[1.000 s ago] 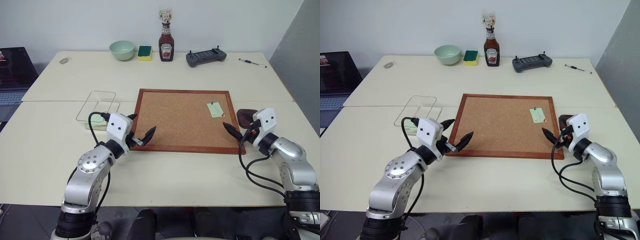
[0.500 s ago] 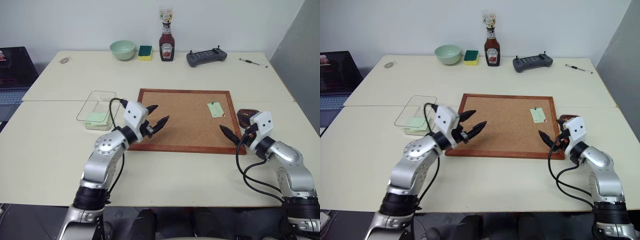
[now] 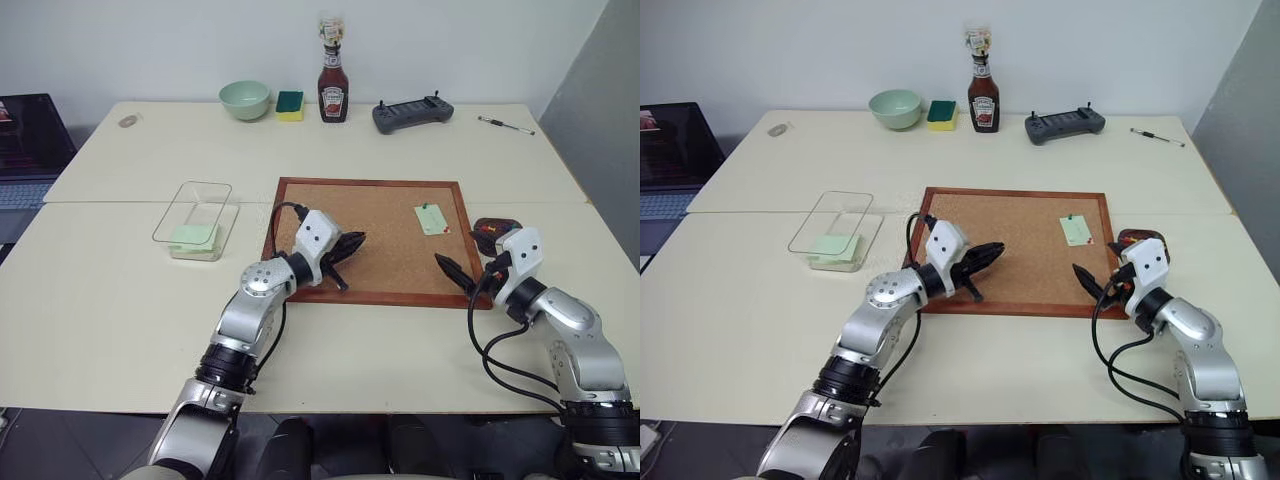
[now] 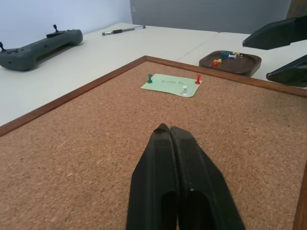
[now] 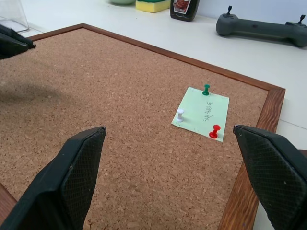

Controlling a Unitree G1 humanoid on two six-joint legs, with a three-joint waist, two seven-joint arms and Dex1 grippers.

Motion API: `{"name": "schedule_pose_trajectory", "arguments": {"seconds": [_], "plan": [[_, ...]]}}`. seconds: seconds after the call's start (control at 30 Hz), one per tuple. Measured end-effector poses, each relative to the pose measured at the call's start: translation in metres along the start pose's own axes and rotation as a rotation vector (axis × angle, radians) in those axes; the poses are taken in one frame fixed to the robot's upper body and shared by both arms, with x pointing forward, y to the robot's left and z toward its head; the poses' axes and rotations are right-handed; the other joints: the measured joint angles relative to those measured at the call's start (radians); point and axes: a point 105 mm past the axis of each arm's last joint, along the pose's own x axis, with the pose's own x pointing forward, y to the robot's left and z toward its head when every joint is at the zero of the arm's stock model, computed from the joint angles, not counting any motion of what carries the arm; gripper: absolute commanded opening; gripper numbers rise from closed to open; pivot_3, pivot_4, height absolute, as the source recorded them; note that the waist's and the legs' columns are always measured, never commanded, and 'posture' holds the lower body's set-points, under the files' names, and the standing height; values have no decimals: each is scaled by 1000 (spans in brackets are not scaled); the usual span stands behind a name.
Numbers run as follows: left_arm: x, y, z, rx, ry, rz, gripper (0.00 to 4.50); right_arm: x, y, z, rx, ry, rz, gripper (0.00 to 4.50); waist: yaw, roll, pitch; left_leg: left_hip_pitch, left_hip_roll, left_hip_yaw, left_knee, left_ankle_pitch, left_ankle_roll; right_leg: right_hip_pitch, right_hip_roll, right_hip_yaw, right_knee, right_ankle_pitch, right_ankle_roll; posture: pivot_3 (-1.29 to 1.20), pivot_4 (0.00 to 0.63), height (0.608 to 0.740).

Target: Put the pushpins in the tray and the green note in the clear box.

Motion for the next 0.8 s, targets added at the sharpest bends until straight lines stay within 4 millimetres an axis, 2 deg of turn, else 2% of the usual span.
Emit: {"name": "schedule_pose_trajectory", "arguments": {"seconds": [0.2,0.43,0.47,0.67,0.8], "plan": [[13,0,-3,-31,-3,-14,3,4,7,1,11,2,15,4500,0,0,0,0,0,0,0,0,0,0,0,0,0,0,0,0,150,740],[19,-5,-33,-114,76,-45,3,16,11,13,25,-9,26,4500,-2,0,0,0,0,0,0,0,0,0,0,0,0,0,0,0,150,740],[19,-4,-33,-115,74,-46,3,18,10,14,27,-5,24,4500,-1,0,0,0,0,0,0,0,0,0,0,0,0,0,0,0,150,740],[20,-4,-34,-108,80,-61,3,46,-4,33,63,-1,7,4500,-2,0,0,1,0,-1,0,0,0,0,0,0,0,0,0,0,150,740],[20,-4,-35,-90,85,-65,3,70,-13,27,83,56,10,4500,-4,1,-1,1,-1,0,1,0,0,0,0,0,1,0,0,0,150,740]]}}
